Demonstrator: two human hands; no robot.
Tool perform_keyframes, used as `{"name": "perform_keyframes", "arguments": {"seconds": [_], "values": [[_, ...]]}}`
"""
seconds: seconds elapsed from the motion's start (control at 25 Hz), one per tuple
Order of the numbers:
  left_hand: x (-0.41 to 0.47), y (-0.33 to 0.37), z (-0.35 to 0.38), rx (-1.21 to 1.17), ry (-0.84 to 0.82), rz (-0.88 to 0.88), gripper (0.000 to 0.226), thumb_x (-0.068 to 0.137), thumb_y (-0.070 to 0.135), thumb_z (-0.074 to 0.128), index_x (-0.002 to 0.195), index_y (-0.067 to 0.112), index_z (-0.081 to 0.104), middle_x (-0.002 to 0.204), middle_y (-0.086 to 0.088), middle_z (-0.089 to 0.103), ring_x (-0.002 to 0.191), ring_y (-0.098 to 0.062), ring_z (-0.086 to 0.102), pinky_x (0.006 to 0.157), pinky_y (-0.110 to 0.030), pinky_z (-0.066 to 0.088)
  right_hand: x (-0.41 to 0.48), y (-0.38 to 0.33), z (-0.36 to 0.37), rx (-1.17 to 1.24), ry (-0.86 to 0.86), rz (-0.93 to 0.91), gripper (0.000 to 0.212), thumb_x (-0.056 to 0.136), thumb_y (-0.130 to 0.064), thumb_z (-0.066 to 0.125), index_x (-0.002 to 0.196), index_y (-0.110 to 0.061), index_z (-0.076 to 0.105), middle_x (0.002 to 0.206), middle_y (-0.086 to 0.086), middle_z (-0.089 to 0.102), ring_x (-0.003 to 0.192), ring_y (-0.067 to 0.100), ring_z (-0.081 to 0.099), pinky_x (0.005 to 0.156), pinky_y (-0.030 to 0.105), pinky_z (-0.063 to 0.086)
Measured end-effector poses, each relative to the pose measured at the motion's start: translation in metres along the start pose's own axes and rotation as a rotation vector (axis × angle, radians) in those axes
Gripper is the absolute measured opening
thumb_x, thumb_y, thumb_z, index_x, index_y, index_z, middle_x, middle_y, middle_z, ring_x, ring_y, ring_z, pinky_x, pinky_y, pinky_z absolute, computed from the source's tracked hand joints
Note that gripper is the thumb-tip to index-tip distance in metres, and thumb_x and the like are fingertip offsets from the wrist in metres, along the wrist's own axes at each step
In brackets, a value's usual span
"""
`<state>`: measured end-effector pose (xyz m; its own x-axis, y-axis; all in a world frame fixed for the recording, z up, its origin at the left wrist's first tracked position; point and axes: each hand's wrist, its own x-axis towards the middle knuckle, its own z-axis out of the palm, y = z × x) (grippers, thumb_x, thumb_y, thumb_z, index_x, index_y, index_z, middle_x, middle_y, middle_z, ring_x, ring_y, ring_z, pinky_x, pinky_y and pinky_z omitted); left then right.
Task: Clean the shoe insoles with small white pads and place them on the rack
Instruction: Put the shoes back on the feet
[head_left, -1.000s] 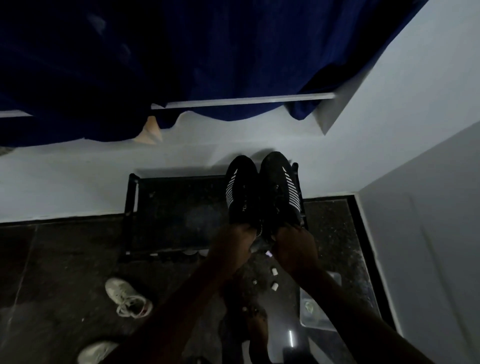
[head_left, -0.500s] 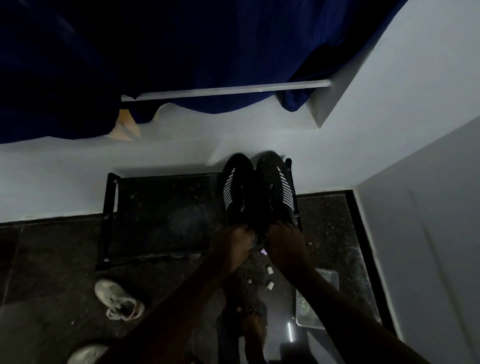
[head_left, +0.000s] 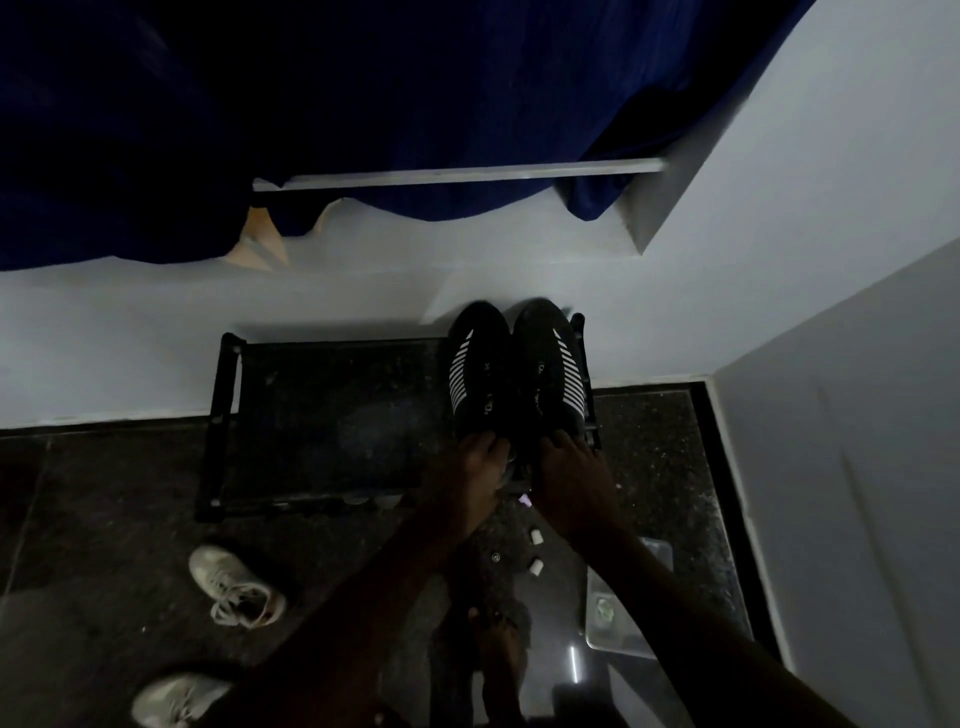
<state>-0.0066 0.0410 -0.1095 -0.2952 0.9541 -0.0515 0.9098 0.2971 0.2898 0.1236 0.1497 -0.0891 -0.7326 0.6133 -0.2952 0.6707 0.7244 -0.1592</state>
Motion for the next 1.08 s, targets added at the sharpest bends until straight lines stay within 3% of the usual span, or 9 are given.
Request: {"name": "perform_keyframes", "arguments": {"seconds": [0.08, 0.2, 0.36, 0.48, 0.64, 0.8, 0.92, 1.08], "values": [[-0.009, 0.007, -0.006, 0.004, 0.084, -0.038, 0.046, 0.089, 0.037, 0.053, 0.127, 0.014, 0.063, 0.119, -0.003, 0.064, 0.102, -0.025, 0.065, 0.078, -0.038, 0.056, -0.010, -0.001, -0.003, -0.007, 0.075, 0.019, 0.049, 0.074, -0.035, 0.076, 0.119, -0.019, 0.065, 0.118, 0.005, 0.065, 0.116, 0.033, 0.062, 0.088, 0.048, 0.052], [-0.030, 0.014, -0.010, -0.011, 0.243, -0.037, 0.052, 0.097, 0.040, 0.056, 0.140, 0.011, 0.058, 0.140, -0.006, 0.060, 0.123, -0.025, 0.059, 0.095, -0.041, 0.050, -0.025, -0.002, 0.000, 0.007, 0.165, -0.026, 0.063, 0.085, -0.040, 0.065, 0.141, -0.014, 0.057, 0.146, 0.009, 0.055, 0.140, 0.034, 0.048, 0.105, 0.051, 0.045], [-0.063, 0.009, -0.019, -0.014, 0.321, -0.053, 0.058, 0.102, 0.042, 0.050, 0.149, 0.007, 0.049, 0.157, -0.013, 0.044, 0.145, -0.029, 0.043, 0.110, -0.050, 0.043, -0.039, -0.019, 0.000, 0.038, 0.245, -0.113, 0.071, 0.093, -0.044, 0.049, 0.155, -0.010, 0.040, 0.165, 0.015, 0.031, 0.156, 0.033, 0.023, 0.118, 0.050, 0.029], [-0.088, -0.001, -0.034, -0.024, 0.314, -0.124, 0.060, 0.104, 0.044, 0.044, 0.153, 0.008, 0.041, 0.162, -0.014, 0.034, 0.151, -0.030, 0.031, 0.113, -0.057, 0.036, -0.046, -0.042, -0.004, 0.051, 0.278, -0.195, 0.076, 0.095, -0.043, 0.056, 0.159, -0.009, 0.032, 0.169, 0.014, 0.021, 0.158, 0.032, 0.015, 0.122, 0.043, 0.016], [-0.127, -0.027, -0.046, 0.011, 0.314, -0.234, 0.066, 0.101, 0.045, 0.051, 0.156, 0.012, 0.035, 0.166, -0.011, 0.026, 0.155, -0.030, 0.020, 0.117, -0.061, 0.026, -0.051, -0.078, -0.002, 0.042, 0.282, -0.295, 0.077, 0.099, -0.051, 0.048, 0.161, -0.012, 0.028, 0.171, 0.010, 0.017, 0.159, 0.030, 0.012, 0.123, 0.044, 0.018], [-0.192, -0.065, -0.045, 0.051, 0.274, -0.389, 0.070, 0.102, 0.049, 0.048, 0.159, 0.014, 0.028, 0.168, -0.011, 0.019, 0.156, -0.029, 0.012, 0.120, -0.058, 0.022, -0.061, -0.135, 0.012, 0.029, 0.286, -0.368, 0.073, 0.099, -0.051, 0.051, 0.159, -0.012, 0.035, 0.169, 0.010, 0.023, 0.158, 0.029, 0.017, 0.124, 0.042, 0.015], [-0.245, -0.089, -0.040, 0.023, 0.288, -0.495, 0.070, 0.101, 0.047, 0.051, 0.159, 0.014, 0.029, 0.168, -0.010, 0.020, 0.157, -0.027, 0.012, 0.121, -0.058, 0.022, -0.069, -0.181, 0.029, 0.011, 0.257, -0.462, 0.072, 0.101, -0.054, 0.045, 0.157, -0.010, 0.037, 0.168, 0.012, 0.025, 0.157, 0.031, 0.019, 0.120, 0.049, 0.029], [-0.318, -0.121, -0.030, -0.011, 0.248, -0.633, 0.072, 0.101, 0.048, 0.050, 0.160, 0.014, 0.024, 0.169, -0.009, 0.015, 0.157, -0.026, 0.008, 0.120, -0.057, 0.023, -0.089, -0.248, 0.058, 0.015, 0.209, -0.560, 0.072, 0.102, -0.053, 0.044, 0.158, -0.009, 0.035, 0.169, 0.013, 0.023, 0.157, 0.031, 0.017, 0.120, 0.054, 0.028]]}}
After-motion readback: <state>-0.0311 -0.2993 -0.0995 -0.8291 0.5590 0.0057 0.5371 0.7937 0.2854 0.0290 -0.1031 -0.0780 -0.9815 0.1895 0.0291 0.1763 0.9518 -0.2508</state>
